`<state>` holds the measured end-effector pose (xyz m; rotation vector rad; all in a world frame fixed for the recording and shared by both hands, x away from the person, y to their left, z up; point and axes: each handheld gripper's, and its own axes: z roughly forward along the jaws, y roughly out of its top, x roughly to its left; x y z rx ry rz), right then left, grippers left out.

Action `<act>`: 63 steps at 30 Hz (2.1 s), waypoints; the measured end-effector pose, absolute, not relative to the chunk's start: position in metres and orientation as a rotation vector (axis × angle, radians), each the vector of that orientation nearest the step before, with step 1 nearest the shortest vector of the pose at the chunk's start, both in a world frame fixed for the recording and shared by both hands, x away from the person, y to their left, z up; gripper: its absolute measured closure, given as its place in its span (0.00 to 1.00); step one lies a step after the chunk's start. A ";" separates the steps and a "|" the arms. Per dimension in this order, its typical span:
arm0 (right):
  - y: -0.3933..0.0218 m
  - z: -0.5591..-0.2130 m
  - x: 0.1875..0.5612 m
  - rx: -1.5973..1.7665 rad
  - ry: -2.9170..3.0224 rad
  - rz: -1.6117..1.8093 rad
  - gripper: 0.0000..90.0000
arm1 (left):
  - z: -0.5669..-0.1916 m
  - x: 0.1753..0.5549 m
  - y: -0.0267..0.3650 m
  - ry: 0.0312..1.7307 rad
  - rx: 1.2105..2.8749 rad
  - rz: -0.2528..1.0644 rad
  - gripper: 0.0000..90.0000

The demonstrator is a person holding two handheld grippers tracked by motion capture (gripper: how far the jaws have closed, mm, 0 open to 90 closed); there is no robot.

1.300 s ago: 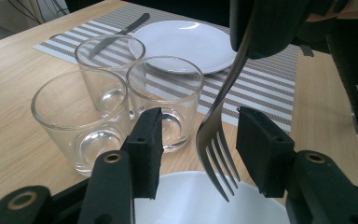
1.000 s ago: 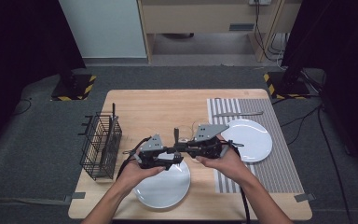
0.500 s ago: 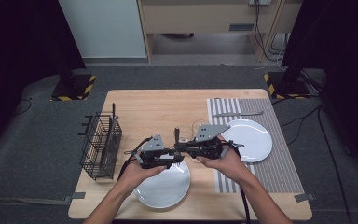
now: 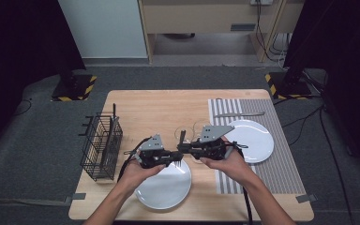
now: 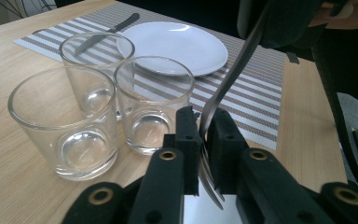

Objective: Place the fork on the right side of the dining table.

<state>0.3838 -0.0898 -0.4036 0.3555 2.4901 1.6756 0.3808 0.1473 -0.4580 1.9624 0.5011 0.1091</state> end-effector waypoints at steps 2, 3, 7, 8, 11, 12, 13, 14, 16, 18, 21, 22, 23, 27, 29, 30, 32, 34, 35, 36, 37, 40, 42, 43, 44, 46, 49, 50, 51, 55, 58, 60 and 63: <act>-0.091 -0.404 0.384 0.357 2.493 1.673 0.95 | -0.458 0.381 0.148 0.506 1.963 0.113 0.96; -0.092 -0.405 0.383 0.358 2.493 1.672 0.95 | -0.458 0.380 0.148 0.504 1.966 0.116 0.96; -0.093 -0.405 0.383 0.363 2.489 1.675 0.95 | -0.458 0.379 0.147 0.505 1.970 0.122 0.97; -0.093 -0.405 0.383 0.361 2.488 1.669 0.94 | -0.457 0.378 0.148 0.508 1.973 0.129 0.97; -0.092 -0.405 0.382 0.370 2.487 1.649 0.88 | -0.456 0.377 0.148 0.509 1.972 0.134 0.97; -0.091 -0.405 0.382 0.369 2.489 1.635 0.84 | -0.456 0.377 0.148 0.506 1.973 0.137 0.97; -0.091 -0.405 0.382 0.369 2.489 1.635 0.84 | -0.456 0.377 0.148 0.505 1.974 0.139 0.97; -0.089 -0.405 0.381 0.375 2.486 1.622 0.79 | -0.455 0.376 0.148 0.505 1.980 0.145 0.97; -0.089 -0.404 0.381 0.381 2.482 1.622 0.76 | -0.456 0.376 0.148 0.502 2.000 0.156 0.97; -0.089 -0.403 0.381 0.395 2.476 1.621 0.72 | -0.456 0.375 0.148 0.501 2.014 0.162 0.97; -0.090 -0.401 0.381 0.415 2.464 1.626 0.68 | -0.455 0.375 0.150 0.503 2.028 0.172 0.97; -0.091 -0.400 0.381 0.425 2.457 1.620 0.66 | -0.455 0.375 0.150 0.510 2.035 0.176 0.97; -0.091 -0.400 0.381 0.425 2.457 1.620 0.66 | -0.455 0.375 0.150 0.510 2.035 0.176 0.97; -0.093 -0.398 0.379 0.436 2.451 1.617 0.65 | -0.456 0.374 0.150 0.511 2.047 0.189 0.97; -0.094 -0.395 0.379 0.442 2.444 1.611 0.62 | -0.457 0.373 0.150 0.507 2.058 0.195 0.97; -0.094 -0.395 0.379 0.442 2.444 1.611 0.62 | -0.457 0.373 0.150 0.507 2.058 0.195 0.97; -0.094 -0.393 0.379 0.447 2.439 1.610 0.62 | -0.459 0.373 0.150 0.514 2.064 0.195 0.97; -0.094 -0.390 0.379 0.448 2.431 1.613 0.61 | -0.460 0.373 0.150 0.523 2.073 0.199 0.97; -0.095 -0.389 0.379 0.448 2.430 1.613 0.60 | -0.461 0.373 0.150 0.525 2.075 0.198 0.97; -0.094 -0.387 0.380 0.449 2.423 1.608 0.60 | -0.462 0.373 0.150 0.527 2.081 0.203 0.97; -0.094 -0.387 0.380 0.449 2.423 1.608 0.60 | -0.462 0.373 0.150 0.527 2.081 0.203 0.97; -0.094 -0.385 0.380 0.456 2.417 1.608 0.60 | -0.462 0.373 0.149 0.523 2.094 0.210 0.97; -0.094 -0.384 0.380 0.460 2.414 1.604 0.60 | -0.463 0.372 0.149 0.522 2.100 0.213 0.97; -0.094 -0.384 0.380 0.460 2.414 1.604 0.60 | -0.464 0.372 0.148 0.521 2.103 0.213 0.97; -0.094 -0.384 0.380 0.467 2.415 1.590 0.60 | -0.464 0.372 0.148 0.521 2.104 0.213 0.97; -0.094 -0.384 0.381 0.476 2.412 1.586 0.61 | -0.465 0.372 0.148 0.522 2.107 0.216 0.97; -0.095 -0.384 0.382 0.488 2.407 1.579 0.61 | -0.466 0.371 0.148 0.522 2.119 0.223 0.97; -0.096 -0.384 0.382 0.490 2.408 1.576 0.60 | -0.466 0.371 0.148 0.523 2.120 0.224 0.97; -0.096 -0.384 0.382 0.493 2.408 1.570 0.60 | -0.466 0.371 0.148 0.523 2.123 0.227 0.97; -0.096 -0.385 0.382 0.503 2.416 1.556 0.60 | -0.468 0.371 0.148 0.529 2.131 0.227 0.97; -0.095 -0.385 0.382 0.506 2.409 1.562 0.60 | -0.469 0.371 0.147 0.532 2.141 0.231 0.97; -0.094 -0.384 0.382 0.509 2.407 1.563 0.60 | -0.470 0.371 0.146 0.530 2.150 0.236 0.97; -0.093 -0.385 0.382 0.517 2.412 1.543 0.60 | -0.471 0.370 0.145 0.527 2.151 0.238 0.97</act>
